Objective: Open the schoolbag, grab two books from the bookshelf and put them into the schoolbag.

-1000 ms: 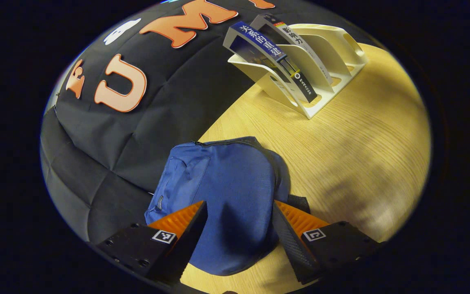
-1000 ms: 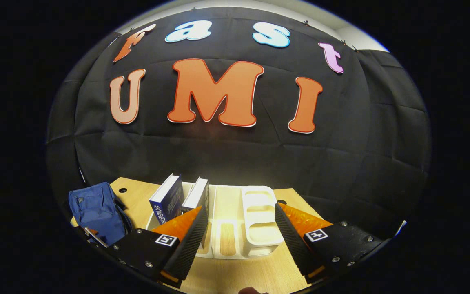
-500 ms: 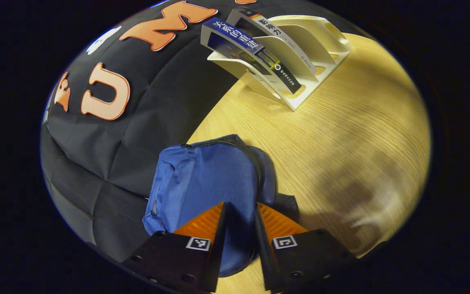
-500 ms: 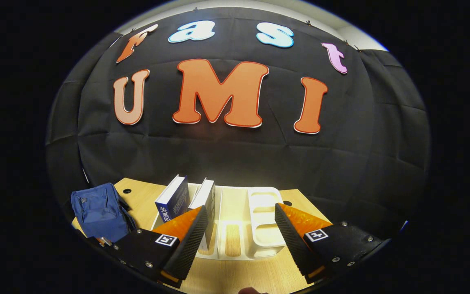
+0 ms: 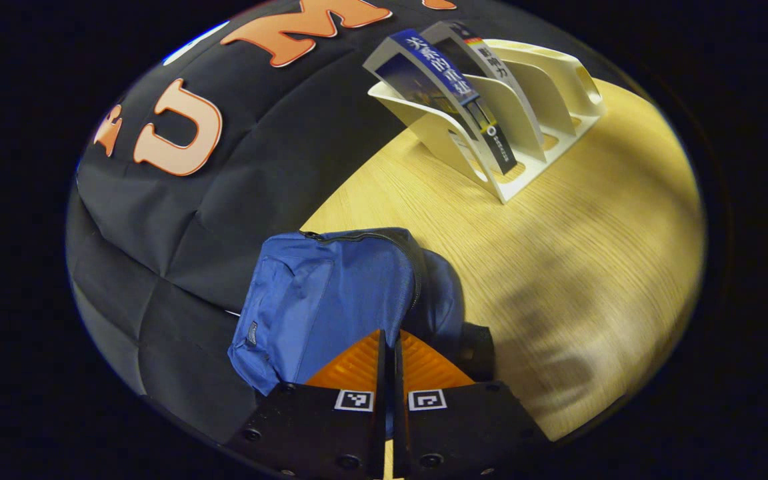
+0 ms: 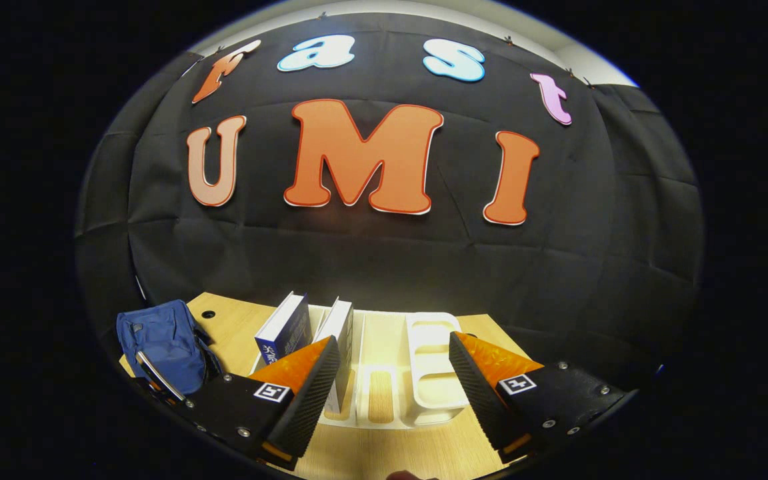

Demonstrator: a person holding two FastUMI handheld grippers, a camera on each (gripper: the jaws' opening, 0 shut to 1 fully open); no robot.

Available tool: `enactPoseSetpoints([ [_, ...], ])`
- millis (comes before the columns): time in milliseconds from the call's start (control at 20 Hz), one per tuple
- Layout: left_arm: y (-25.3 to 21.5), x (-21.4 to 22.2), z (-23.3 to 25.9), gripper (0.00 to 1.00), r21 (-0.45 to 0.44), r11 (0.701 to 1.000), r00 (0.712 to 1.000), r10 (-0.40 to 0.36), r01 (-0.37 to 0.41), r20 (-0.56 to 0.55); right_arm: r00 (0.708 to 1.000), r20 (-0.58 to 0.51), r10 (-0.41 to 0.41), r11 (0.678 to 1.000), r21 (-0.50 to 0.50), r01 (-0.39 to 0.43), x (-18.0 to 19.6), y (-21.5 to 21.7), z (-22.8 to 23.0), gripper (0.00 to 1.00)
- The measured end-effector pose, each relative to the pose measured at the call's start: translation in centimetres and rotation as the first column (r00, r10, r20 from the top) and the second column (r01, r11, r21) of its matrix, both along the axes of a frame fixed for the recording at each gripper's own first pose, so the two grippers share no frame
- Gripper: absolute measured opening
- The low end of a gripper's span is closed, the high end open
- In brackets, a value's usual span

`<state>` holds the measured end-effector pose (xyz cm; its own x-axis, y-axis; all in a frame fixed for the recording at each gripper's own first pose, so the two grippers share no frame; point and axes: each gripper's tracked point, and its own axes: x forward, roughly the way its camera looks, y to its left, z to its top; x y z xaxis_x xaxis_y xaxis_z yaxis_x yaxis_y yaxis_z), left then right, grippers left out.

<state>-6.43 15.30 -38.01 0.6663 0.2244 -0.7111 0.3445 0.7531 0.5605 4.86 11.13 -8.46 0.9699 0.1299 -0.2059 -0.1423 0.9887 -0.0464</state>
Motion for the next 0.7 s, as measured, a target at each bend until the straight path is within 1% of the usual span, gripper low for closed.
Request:
enactPoseSetpoints([
  [200, 0.5, 0.6, 2.1, 0.03, -0.093, 0.995, 1.000, 0.025, -0.026, -0.017, 0.997, -0.051, 0.063, 0.998, 0.010, -0.063, 1.2, 2.8, 0.3, 0.97],
  [250, 0.8, 0.9, 2.6, 0.03, -0.118, 0.992, 0.999, 0.040, -0.041, -0.016, 0.993, -0.074, 0.096, 0.995, 0.008, -0.095, 1.2, 3.9, 0.2, 0.98],
  [350, 1.3, 1.6, 4.3, 0.03, -0.173, 0.983, 0.998, 0.061, -0.062, -0.012, 0.979, -0.125, 0.159, 0.987, 0.006, -0.160, 1.3, 6.4, -0.2, 0.97],
  [400, 1.6, 1.9, 5.1, 0.03, -0.194, 0.979, 0.998, 0.062, -0.062, -0.010, 0.973, -0.151, 0.177, 0.984, 0.003, -0.179, 1.4, 7.4, -0.3, 0.97],
  [600, 3.1, 2.8, 8.3, 0.01, -0.254, 0.964, 0.997, 0.075, -0.073, -0.002, 0.940, -0.257, 0.226, 0.972, 0.000, -0.234, 2.6, 11.0, -1.0, 0.97],
  [700, 3.7, 3.5, 9.4, 0.01, -0.292, 0.953, 0.997, 0.078, -0.078, -0.011, 0.927, -0.296, 0.232, 0.968, -0.024, -0.250, 3.3, 12.1, -1.2, 0.98],
])
